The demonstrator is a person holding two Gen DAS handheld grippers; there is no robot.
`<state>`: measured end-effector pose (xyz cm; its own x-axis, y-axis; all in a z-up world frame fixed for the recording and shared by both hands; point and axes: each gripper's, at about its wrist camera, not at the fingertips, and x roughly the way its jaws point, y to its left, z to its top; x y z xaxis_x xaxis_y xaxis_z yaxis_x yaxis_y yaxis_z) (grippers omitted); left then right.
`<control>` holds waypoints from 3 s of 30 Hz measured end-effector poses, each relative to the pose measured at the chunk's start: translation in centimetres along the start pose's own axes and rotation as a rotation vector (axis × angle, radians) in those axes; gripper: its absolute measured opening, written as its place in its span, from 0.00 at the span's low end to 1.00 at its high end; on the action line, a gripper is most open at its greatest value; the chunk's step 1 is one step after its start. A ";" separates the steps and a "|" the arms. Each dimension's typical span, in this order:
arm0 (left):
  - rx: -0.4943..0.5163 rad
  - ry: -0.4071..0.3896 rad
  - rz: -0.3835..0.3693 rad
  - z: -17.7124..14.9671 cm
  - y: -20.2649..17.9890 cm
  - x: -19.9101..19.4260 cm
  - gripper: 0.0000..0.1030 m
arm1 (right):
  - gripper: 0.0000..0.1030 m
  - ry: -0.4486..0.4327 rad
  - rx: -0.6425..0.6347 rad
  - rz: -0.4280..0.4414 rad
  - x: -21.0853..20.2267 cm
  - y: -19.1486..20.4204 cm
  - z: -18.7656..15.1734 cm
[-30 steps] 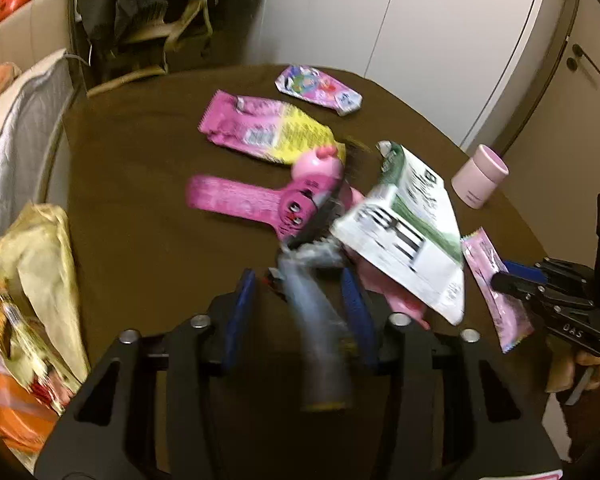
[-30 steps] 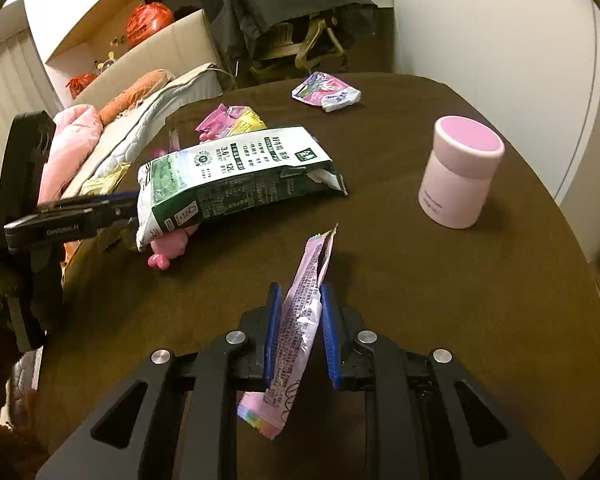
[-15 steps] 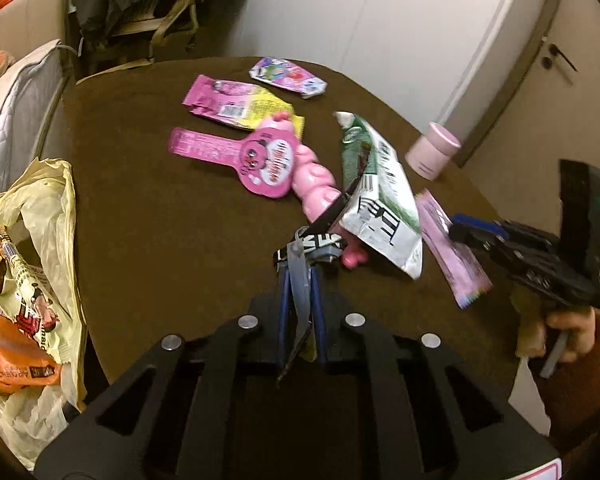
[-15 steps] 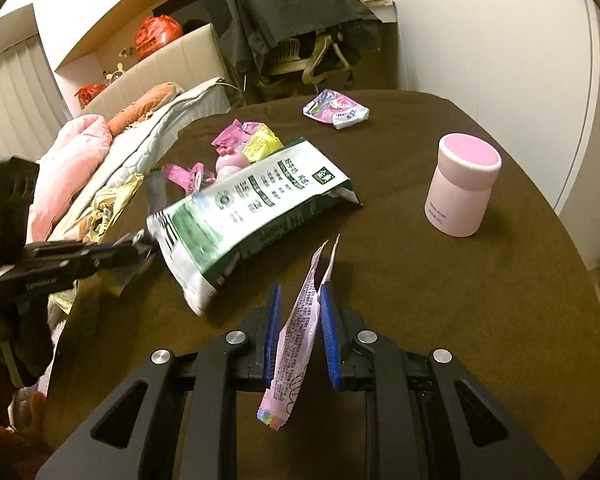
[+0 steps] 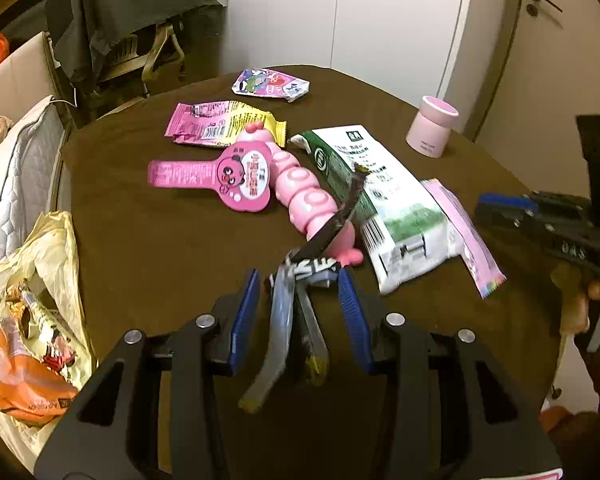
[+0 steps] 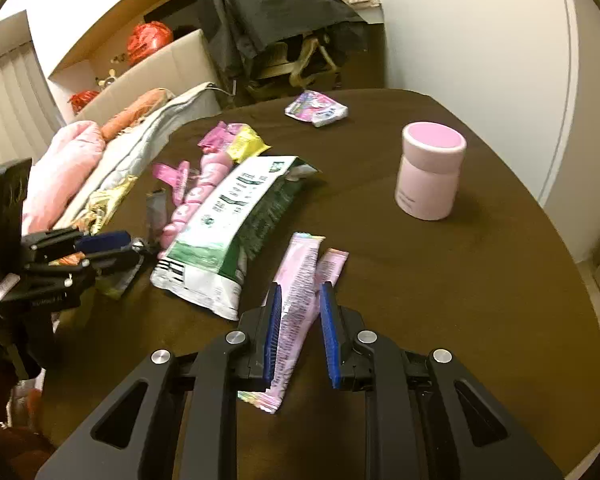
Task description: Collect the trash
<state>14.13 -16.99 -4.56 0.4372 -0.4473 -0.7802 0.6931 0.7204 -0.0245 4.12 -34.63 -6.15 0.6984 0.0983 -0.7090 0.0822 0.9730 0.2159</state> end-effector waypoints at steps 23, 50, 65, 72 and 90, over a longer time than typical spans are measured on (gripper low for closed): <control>-0.324 -0.032 -0.007 -5.7 5.0 -3.9 0.10 | 0.26 0.117 -0.082 -0.124 3.5 3.1 0.3; -0.137 -0.122 0.004 -2.6 2.3 -5.0 0.43 | 0.14 -0.056 -0.015 -0.034 -2.6 0.5 0.8; -0.245 -0.018 0.064 -3.8 3.7 -2.5 0.42 | 0.14 -0.047 -0.008 -0.004 -2.2 0.8 -0.5; -0.258 -0.014 0.035 -4.2 3.0 -2.7 0.07 | 0.14 -0.059 -0.013 -0.004 -3.0 1.1 -0.6; -0.229 -0.142 0.007 -3.0 2.9 -5.7 0.41 | 0.14 -0.090 -0.042 0.014 -4.6 2.4 -0.3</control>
<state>11.90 -10.80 -2.02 0.5286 -0.5003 -0.6858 0.5496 0.8174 -0.1728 0.85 -32.67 -2.55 0.7602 0.0950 -0.6427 0.0430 0.9797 0.1957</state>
